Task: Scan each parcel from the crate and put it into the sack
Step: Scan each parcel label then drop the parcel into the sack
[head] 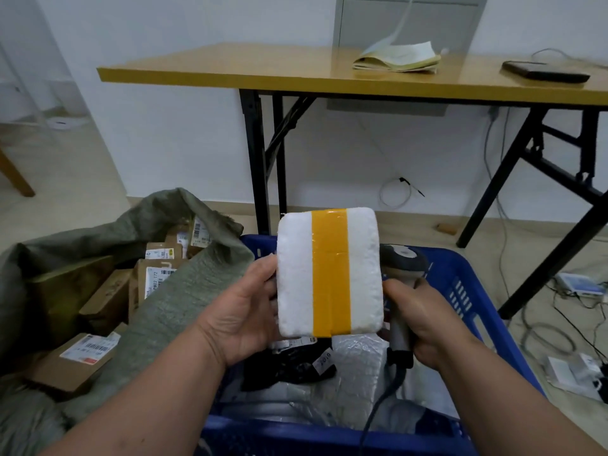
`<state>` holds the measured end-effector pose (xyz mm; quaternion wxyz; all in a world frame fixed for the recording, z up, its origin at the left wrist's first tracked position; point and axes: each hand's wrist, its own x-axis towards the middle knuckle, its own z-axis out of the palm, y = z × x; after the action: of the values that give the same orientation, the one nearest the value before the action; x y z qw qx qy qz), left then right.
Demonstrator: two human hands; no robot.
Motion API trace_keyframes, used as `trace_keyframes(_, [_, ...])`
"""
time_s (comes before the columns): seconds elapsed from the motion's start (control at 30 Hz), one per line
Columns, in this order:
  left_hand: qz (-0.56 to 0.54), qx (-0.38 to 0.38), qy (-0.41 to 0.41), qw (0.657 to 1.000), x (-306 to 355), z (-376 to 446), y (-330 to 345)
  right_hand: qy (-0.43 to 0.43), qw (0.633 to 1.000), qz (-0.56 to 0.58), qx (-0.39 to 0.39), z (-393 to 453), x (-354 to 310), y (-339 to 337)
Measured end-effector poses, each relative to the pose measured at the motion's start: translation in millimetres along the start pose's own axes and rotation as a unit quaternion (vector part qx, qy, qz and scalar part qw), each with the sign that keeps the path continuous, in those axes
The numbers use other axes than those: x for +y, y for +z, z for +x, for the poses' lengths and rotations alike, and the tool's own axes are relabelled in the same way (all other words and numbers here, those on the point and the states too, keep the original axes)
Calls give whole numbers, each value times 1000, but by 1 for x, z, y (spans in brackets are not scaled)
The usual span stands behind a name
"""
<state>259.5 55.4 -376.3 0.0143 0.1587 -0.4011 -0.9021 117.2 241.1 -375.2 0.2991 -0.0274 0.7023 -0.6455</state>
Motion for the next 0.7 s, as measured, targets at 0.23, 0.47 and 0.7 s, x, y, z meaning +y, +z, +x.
trace_keyframes(0.23, [83, 0, 50, 995, 7, -3, -9, 24, 999, 29, -6, 4, -5, 1])
trace_keyframes(0.47, [63, 62, 14, 996, 10, -1, -16, 12, 996, 90, -25, 3, -1, 10])
trace_keyframes(0.7, [116, 108, 86, 984, 13, -5, -17, 6, 993, 118, -28, 1, -3, 18])
